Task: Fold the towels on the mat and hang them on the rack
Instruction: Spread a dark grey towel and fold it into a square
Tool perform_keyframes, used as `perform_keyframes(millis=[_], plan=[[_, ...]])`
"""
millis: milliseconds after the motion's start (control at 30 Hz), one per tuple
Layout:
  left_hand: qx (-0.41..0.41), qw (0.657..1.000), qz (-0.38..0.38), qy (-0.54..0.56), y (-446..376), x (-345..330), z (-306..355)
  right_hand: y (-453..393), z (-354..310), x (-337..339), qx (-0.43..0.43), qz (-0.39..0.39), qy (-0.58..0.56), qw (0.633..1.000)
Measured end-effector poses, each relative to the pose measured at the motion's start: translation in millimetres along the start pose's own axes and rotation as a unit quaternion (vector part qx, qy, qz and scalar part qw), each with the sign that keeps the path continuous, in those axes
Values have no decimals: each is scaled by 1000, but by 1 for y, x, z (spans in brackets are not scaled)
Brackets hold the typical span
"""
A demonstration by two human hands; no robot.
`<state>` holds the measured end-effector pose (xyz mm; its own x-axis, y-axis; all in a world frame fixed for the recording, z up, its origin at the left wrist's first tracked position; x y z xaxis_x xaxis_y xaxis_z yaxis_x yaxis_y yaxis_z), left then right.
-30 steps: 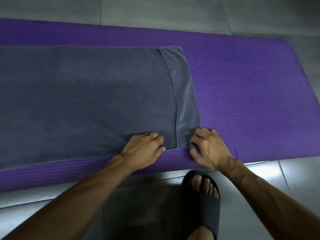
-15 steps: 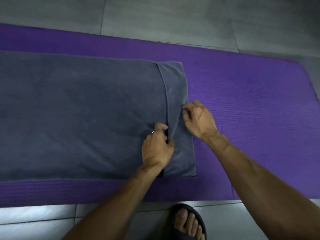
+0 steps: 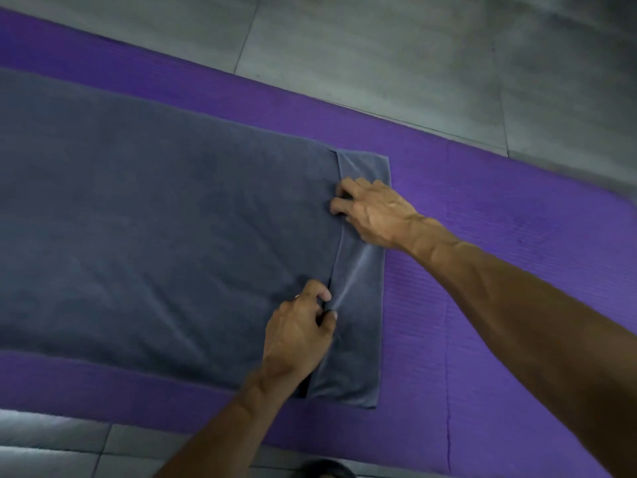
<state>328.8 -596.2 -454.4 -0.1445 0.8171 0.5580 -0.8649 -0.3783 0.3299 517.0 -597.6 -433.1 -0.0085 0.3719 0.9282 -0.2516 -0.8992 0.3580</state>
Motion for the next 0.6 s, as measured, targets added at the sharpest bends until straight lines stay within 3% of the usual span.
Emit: perform_keyframes(millis=[233,367,433,500,600], plan=[[-29,999,-12,5,-1,0,-1,-1,2,7,35,8,21,999],[-38,993,12,-109,5,-1,-3,-9,-4,14,30,41,18,999],[-89,982,56,-156,9,-2,5,-8,-1,12,-8,61,-7,998],[-181,957,78,-215,6,-10,21,6,5,12,-49,131,-41,989],[-233,923,38,-305,-10,-34,27,28,-8,-17,14,139,-66,988]])
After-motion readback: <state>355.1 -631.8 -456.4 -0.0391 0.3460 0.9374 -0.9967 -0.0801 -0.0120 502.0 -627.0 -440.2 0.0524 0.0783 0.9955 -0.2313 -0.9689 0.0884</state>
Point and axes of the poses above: each hand's wrist, its own y-axis away from the middle knuckle, its own x-axis out of the back of the hand, z = x × y, the point moved 8 cm from there along -y, towards the middle knuckle, and after that the axes turned 9 degrees about -z, right-handed, at the moved point
